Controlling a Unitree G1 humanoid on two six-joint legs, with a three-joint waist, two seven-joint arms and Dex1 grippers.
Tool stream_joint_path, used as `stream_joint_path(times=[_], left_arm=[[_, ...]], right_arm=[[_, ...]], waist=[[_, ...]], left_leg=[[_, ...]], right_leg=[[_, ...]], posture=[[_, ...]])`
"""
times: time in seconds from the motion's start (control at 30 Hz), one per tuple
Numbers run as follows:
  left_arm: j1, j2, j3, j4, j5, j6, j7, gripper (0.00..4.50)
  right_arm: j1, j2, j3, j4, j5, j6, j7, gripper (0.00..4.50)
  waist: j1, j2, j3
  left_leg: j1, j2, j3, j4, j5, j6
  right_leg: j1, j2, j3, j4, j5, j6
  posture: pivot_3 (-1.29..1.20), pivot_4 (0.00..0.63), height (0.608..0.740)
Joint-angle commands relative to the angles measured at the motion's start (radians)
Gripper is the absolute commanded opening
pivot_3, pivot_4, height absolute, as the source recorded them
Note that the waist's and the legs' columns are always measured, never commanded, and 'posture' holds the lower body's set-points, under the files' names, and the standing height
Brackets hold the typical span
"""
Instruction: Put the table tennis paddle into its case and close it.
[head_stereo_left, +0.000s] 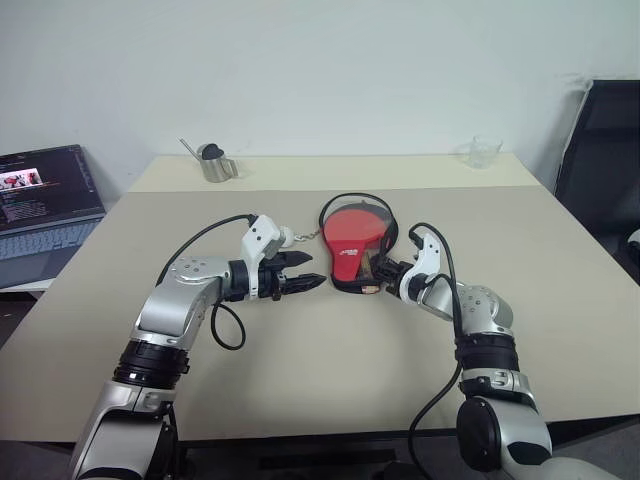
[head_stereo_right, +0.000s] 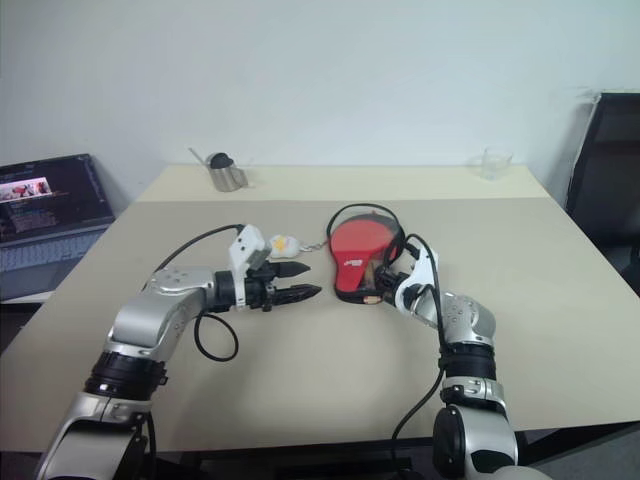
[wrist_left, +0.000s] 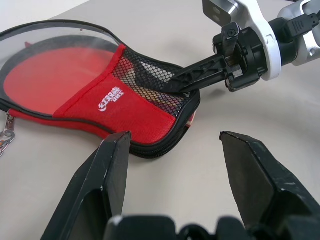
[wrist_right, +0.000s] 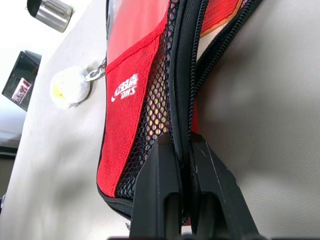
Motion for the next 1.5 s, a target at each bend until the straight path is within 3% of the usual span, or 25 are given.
stream_joint_path(times=[0.03, 0.63, 0.9, 1.3, 1.5], left_arm=[[-0.017, 0.004, 0.007, -0.025, 0.002, -0.015, 0.001, 3.11], [-0.050, 0.000, -0.020, 0.023, 0.018, -0.031, -0.047, 3.11], [-0.093, -0.017, -0.054, 0.079, 0.031, -0.052, -0.090, 3.11], [-0.140, -0.058, -0.073, 0.143, 0.053, -0.080, -0.119, 3.11], [-0.143, -0.060, -0.069, 0.161, 0.058, -0.095, -0.126, 3.11]], right_arm=[[0.058, -0.049, 0.050, -0.081, 0.011, 0.130, 0.023, 0.02], [0.347, -0.269, 0.202, -0.551, 0.127, 0.504, 0.194, 0.02], [0.511, -0.269, 0.174, -0.728, 0.163, 0.606, 0.208, 0.02], [0.575, -0.266, 0.138, -0.813, 0.220, 0.618, 0.218, 0.02], [0.596, -0.327, 0.130, -0.839, 0.269, 0.618, 0.251, 0.02]], waist=[[0.004, 0.000, 0.000], [0.021, -0.001, -0.001], [0.024, -0.004, -0.003], [0.023, -0.006, -0.005], [0.024, -0.006, -0.005]], left_leg=[[0.000, 0.000, 0.000, 0.000, 0.000, 0.000], [-0.003, -0.002, -0.001, -0.004, -0.001, 0.000], [-0.003, -0.002, -0.002, -0.004, -0.001, 0.000], [-0.003, -0.002, -0.002, -0.005, -0.001, 0.001], [-0.003, -0.002, -0.002, -0.005, -0.001, 0.001]], right_leg=[[0.000, 0.000, 0.000, 0.000, 0.000, 0.000], [0.000, 0.000, -0.002, -0.006, 0.000, 0.001], [0.000, 0.000, -0.003, -0.008, -0.001, 0.001], [0.000, 0.000, -0.003, -0.008, -0.001, 0.000], [0.001, 0.000, -0.003, -0.009, -0.001, 0.000]], posture=[[0.00, 0.150, 0.740], [0.00, 0.150, 0.740], [0.00, 0.150, 0.740], [0.00, 0.150, 0.740], [0.00, 0.150, 0.740]])
